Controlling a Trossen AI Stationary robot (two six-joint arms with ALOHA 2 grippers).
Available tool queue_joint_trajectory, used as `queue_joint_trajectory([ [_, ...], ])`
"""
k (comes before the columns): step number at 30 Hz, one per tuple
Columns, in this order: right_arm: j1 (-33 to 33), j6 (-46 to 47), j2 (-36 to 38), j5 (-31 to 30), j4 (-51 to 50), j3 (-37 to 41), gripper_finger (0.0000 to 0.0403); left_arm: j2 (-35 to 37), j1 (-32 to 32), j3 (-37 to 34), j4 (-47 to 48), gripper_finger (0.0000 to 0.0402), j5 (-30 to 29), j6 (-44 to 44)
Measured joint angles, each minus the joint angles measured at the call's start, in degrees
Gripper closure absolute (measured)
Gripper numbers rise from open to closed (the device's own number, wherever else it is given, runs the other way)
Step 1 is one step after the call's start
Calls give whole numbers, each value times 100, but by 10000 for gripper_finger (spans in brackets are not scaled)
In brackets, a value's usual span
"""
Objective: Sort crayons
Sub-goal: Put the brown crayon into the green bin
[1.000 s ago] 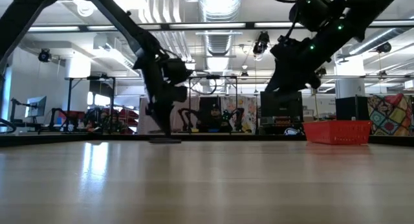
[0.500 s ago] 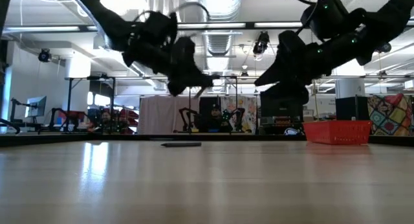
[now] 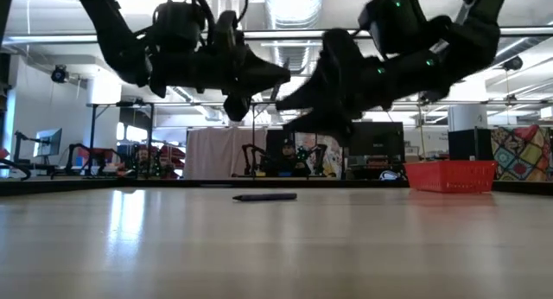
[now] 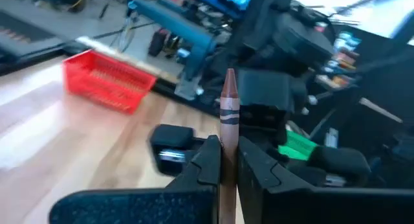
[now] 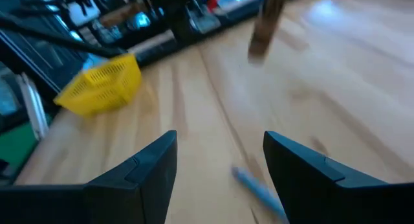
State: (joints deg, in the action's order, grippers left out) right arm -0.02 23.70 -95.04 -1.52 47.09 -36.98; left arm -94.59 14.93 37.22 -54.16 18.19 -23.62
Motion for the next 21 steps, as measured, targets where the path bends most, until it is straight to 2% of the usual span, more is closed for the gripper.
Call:
queue_joint_trajectory([
  [5, 20, -76, 119, -58, 174, -283, 184, 0, -181, -198, -698, 400, -25, 43],
  [9, 85, -165, 269, -467, 167, -297, 184, 28, -228, -215, -737, 400, 31, -10],
  [13, 90, -319, 306, -502, 188, -292, 191, 13, -342, -171, -726, 400, 40, 13],
  [17, 90, -360, 308, -560, 205, -292, 237, 13, -466, -126, -730, 400, 42, 57],
  [21, 145, -494, 310, -552, 282, -289, 323, 11, -515, -81, -703, 400, 38, 66],
])
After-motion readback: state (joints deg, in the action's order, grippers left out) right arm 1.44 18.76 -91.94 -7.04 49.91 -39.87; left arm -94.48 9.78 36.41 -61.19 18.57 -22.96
